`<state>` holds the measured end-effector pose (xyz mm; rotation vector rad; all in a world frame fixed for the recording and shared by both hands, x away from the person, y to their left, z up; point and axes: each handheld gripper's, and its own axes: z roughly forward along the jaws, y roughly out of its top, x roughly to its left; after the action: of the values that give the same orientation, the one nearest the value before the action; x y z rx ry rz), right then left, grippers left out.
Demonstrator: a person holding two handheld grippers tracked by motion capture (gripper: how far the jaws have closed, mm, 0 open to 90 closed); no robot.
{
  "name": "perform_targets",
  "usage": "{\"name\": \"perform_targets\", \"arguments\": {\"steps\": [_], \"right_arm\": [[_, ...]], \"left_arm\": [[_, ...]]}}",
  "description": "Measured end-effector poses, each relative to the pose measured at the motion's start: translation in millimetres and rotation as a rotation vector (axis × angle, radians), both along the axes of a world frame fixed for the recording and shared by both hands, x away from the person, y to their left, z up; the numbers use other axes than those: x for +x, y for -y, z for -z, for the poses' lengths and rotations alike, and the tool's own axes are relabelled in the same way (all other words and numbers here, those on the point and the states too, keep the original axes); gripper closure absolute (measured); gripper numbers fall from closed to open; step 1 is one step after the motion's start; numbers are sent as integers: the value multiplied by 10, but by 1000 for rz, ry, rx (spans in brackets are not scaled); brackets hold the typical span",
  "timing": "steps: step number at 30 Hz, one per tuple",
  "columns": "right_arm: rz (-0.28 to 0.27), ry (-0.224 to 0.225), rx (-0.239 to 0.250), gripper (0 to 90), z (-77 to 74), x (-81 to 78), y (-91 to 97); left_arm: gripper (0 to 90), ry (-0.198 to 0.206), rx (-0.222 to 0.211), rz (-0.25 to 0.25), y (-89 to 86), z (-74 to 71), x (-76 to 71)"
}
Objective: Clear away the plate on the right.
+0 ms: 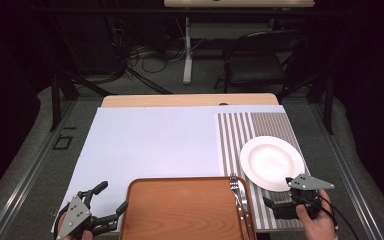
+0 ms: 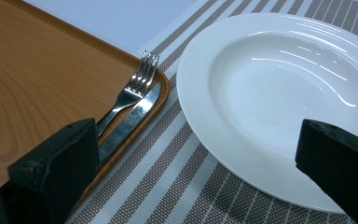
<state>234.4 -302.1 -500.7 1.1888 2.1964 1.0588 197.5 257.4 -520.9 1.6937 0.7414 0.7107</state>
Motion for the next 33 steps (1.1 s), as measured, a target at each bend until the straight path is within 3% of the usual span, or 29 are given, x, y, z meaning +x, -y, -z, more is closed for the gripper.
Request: {"name": "perform_targets", "arguments": {"steps": [9, 16, 22, 24, 33], "right_arm": [[14, 9, -43, 0, -18, 8, 43], [10, 25, -113, 0, -23, 33, 66], [4, 48, -221, 0, -3, 78, 82], [12, 55, -298, 0, 9, 99, 76], [16, 50, -411, 0, 37, 169, 97]], "left_arm": [[152, -1, -1, 0, 1, 1, 3], [152, 0, 0, 0, -1, 0, 2], [152, -2, 0, 2, 2, 0, 0], [152, -3, 1, 1, 2, 0, 2], [152, -4, 0, 0, 4, 1, -1]]}}
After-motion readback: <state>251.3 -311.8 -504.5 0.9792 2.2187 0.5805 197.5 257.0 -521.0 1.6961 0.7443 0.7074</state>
